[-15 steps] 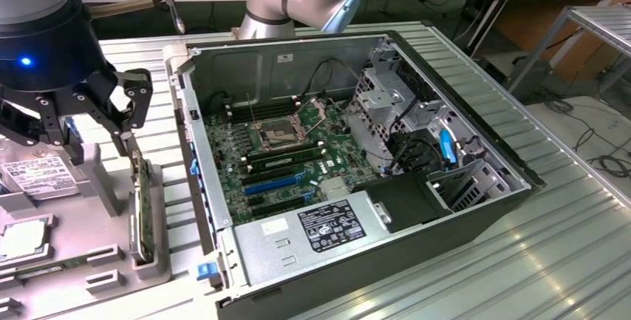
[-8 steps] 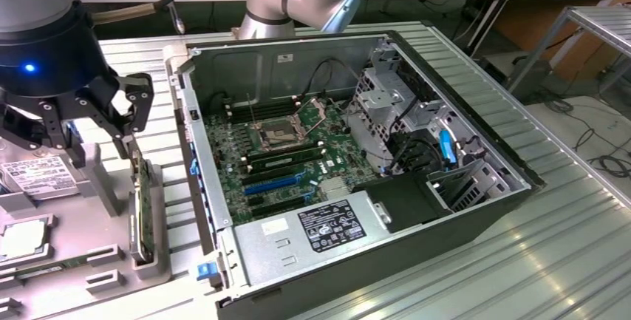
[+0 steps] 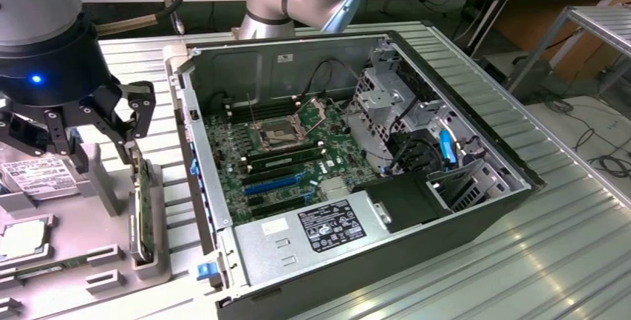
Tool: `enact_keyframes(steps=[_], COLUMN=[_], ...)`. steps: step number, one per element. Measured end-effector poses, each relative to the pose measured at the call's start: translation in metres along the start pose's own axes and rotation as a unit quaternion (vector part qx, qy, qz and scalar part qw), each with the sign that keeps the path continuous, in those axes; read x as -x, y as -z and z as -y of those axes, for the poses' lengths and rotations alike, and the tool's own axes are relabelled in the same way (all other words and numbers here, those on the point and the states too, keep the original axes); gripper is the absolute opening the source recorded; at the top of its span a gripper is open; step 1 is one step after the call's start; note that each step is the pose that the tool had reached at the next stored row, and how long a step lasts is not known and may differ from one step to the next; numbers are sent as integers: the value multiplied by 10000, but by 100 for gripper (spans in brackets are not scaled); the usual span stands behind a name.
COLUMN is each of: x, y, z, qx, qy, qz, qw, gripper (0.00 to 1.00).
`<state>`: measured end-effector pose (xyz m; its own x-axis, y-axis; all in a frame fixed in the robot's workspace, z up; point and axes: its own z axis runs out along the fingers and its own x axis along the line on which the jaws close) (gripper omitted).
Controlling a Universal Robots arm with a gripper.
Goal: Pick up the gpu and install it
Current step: 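Pick up the gpu and move the gpu toward the slot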
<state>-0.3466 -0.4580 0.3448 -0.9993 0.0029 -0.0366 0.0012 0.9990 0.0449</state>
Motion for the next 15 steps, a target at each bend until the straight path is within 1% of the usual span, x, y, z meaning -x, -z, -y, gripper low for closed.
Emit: enact_keyframes(steps=[4,8,15], x=[-1,-5,-10], y=[-32,-94,-173], z=[1,4,9], qx=[0,0,0], qy=[0,0,-7], qz=[0,0,1], qw=[10000,10000,10000], gripper=[48,48,48])
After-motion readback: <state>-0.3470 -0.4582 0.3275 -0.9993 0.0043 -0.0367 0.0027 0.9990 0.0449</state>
